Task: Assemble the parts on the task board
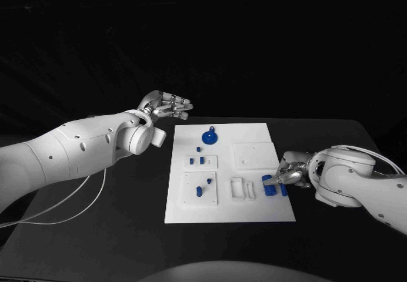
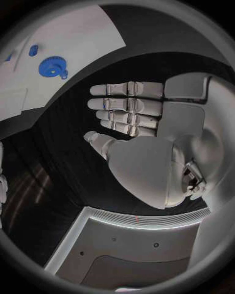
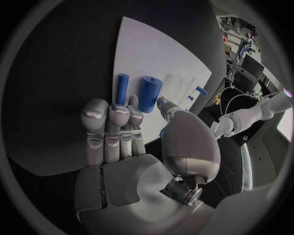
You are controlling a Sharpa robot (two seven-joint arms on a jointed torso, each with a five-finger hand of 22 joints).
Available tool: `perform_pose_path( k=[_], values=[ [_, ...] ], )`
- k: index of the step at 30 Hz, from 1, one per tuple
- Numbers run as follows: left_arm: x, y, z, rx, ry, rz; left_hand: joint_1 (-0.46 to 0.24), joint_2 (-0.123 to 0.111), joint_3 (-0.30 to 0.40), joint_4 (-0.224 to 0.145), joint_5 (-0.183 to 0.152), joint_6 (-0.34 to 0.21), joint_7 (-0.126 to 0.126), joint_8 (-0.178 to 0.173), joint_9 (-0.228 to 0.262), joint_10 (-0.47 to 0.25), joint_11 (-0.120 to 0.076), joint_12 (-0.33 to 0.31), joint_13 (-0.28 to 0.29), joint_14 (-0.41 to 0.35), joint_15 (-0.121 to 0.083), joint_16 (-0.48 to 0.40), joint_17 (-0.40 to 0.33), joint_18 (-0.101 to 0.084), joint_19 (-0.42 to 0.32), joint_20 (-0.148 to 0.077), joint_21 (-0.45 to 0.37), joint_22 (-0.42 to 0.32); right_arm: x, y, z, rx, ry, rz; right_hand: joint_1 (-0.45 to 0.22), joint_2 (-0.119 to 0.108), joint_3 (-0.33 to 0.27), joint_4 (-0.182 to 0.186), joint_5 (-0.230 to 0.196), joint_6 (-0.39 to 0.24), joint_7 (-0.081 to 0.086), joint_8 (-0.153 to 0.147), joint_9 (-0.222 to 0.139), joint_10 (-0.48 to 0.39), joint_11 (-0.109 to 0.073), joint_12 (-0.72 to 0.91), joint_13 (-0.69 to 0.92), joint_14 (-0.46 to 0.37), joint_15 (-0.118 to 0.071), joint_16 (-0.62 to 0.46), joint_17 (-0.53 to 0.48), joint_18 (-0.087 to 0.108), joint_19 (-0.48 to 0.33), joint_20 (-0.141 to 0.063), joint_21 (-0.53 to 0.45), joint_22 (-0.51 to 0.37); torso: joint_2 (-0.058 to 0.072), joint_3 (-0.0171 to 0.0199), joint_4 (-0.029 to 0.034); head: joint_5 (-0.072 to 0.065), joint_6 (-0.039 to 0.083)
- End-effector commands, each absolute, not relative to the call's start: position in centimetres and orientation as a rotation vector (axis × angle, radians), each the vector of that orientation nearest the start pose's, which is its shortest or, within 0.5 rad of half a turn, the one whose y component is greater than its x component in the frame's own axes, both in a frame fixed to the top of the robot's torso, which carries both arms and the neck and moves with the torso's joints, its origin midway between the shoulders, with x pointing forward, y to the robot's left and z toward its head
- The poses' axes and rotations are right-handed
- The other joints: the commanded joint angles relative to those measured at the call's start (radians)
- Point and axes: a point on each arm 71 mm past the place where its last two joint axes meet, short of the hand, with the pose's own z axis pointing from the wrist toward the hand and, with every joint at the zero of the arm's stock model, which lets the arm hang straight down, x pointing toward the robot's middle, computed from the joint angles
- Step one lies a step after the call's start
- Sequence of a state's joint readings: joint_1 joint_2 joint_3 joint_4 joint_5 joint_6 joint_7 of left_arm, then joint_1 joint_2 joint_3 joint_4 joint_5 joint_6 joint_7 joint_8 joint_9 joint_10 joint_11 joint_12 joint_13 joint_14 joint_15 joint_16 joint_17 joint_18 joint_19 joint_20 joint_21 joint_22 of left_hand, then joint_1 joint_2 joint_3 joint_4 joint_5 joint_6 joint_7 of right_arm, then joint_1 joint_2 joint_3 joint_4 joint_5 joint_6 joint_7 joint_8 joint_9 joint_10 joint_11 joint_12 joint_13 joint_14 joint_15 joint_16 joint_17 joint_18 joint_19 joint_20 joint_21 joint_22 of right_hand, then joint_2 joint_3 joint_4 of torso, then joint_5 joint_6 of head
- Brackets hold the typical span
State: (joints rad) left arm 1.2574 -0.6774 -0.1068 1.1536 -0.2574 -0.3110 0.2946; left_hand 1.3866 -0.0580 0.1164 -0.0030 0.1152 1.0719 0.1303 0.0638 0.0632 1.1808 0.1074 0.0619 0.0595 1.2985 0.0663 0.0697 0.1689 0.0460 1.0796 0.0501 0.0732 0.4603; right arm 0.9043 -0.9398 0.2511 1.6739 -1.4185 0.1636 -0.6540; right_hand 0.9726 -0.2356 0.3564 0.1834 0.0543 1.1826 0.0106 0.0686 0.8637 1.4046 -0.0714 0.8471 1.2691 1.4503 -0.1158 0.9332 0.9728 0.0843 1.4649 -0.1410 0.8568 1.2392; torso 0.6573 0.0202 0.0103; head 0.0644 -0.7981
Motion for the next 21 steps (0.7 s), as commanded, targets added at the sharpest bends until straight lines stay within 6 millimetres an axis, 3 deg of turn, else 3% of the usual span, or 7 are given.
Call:
perform_pose_path(
  k=[1, 9, 15, 18, 20, 21],
  values=[
    [55.4, 23.4, -19.2, -0.881, 1.495, -1.226, -0.003, 0.003, -0.003, 0.0, -0.003, -0.007, 0.0, -0.001, 0.0, -0.008, -0.001, -0.001, 0.0, -0.006, 0.003, -0.002, 0.001, -0.008, 0.005, 0.001, -0.001, -0.001, 43.5, -23.5, -24.2, 0.079, 2.264, 0.193, 0.001, -0.008, -0.003, 0.002, -0.006, -0.008, -0.001, -0.004, -0.001, -0.001, 0.008, 0.001, 0.001, 0.0, -0.004, 0.002, 0.001, -0.006, 0.057, -0.002, 0.006, 0.001, 0.0, 0.0011, 0.0002, 0.002, -0.001],
    [55.4, 23.5, -19.2, -0.882, 1.496, -1.227, -0.004, 0.003, -0.005, 0.002, -0.003, -0.008, 0.0, -0.001, 0.0, -0.009, -0.001, -0.001, 0.0, -0.006, 0.003, -0.002, 0.001, -0.008, 0.007, 0.001, 0.0, -0.005, 43.4, -23.0, -25.3, 0.066, 2.293, 0.188, 0.009, -0.005, 0.007, 0.0, -0.006, -0.007, -0.002, -0.003, 0.001, 0.0, 0.007, -0.003, 0.001, 0.001, -0.004, 0.0, 0.005, -0.007, 0.057, -0.002, 0.004, 0.004, 0.0, 0.001, -0.001, 0.004, -0.005],
    [55.4, 23.4, -19.2, -0.881, 1.498, -1.229, -0.005, 0.004, -0.007, 0.004, -0.003, -0.008, 0.0, -0.001, 0.0, -0.009, -0.001, -0.001, 0.0, -0.007, 0.003, -0.002, 0.001, -0.008, 0.007, 0.002, 0.0, -0.009, 43.3, -22.6, -26.1, 0.058, 2.306, 0.182, 0.015, 0.006, 0.05, -0.024, -0.006, -0.004, -0.003, -0.003, 0.004, 0.002, 0.006, -0.008, -0.001, 0.001, -0.004, -0.003, 0.007, -0.008, 0.057, -0.002, 0.003, 0.006, 0.0, 0.001, -0.0002, 0.006, -0.007],
    [55.4, 23.4, -19.2, -0.881, 1.499, -1.229, -0.005, 0.004, -0.007, 0.004, -0.003, -0.008, 0.0, -0.001, 0.0, -0.009, -0.001, -0.001, 0.0, -0.007, 0.003, -0.002, 0.001, -0.008, 0.007, 0.002, 0.0, -0.009, 43.3, -22.6, -26.4, 0.058, 2.304, 0.178, 0.029, 0.017, 0.113, -0.063, -0.004, -0.005, -0.002, -0.004, 0.005, 0.001, 0.005, -0.011, -0.003, 0.002, -0.005, -0.006, 0.006, -0.008, 0.057, -0.002, 0.001, 0.006, 0.0, 0.0011, -0.0002, 0.006, -0.007],
    [55.4, 23.4, -19.2, -0.881, 1.499, -1.229, -0.005, 0.004, -0.007, 0.004, -0.003, -0.008, 0.0, -0.001, 0.0, -0.009, -0.001, -0.001, 0.0, -0.007, 0.003, -0.002, 0.001, -0.008, 0.007, 0.002, 0.0, -0.009, 43.3, -22.5, -26.5, 0.064, 2.297, 0.177, 0.035, 0.038, 0.147, -0.097, 0.0, -0.004, -0.007, -0.004, 0.006, 0.001, 0.003, -0.01, -0.004, 0.002, -0.005, -0.007, 0.004, -0.008, 0.057, -0.001, 0.0, 0.006, 0.0, 0.0004, -0.0008, 0.006, -0.007],
    [55.4, 23.4, -19.2, -0.881, 1.499, -1.229, -0.005, 0.004, -0.007, 0.004, -0.003, -0.008, 0.0, -0.001, 0.0, -0.009, -0.001, -0.001, 0.0, -0.007, 0.003, -0.002, 0.001, -0.008, 0.007, 0.002, 0.0, -0.009, 43.4, -22.5, -26.5, 0.069, 2.292, 0.178, 0.029, 0.043, 0.163, -0.118, 0.02, -0.005, -0.01, -0.004, 0.006, 0.001, 0.003, -0.009, -0.005, 0.002, -0.005, -0.008, 0.003, -0.008, 0.058, -0.001, -0.001, 0.007, 0.0, 0.0004, -0.0008, 0.006, -0.007]
  ],
)
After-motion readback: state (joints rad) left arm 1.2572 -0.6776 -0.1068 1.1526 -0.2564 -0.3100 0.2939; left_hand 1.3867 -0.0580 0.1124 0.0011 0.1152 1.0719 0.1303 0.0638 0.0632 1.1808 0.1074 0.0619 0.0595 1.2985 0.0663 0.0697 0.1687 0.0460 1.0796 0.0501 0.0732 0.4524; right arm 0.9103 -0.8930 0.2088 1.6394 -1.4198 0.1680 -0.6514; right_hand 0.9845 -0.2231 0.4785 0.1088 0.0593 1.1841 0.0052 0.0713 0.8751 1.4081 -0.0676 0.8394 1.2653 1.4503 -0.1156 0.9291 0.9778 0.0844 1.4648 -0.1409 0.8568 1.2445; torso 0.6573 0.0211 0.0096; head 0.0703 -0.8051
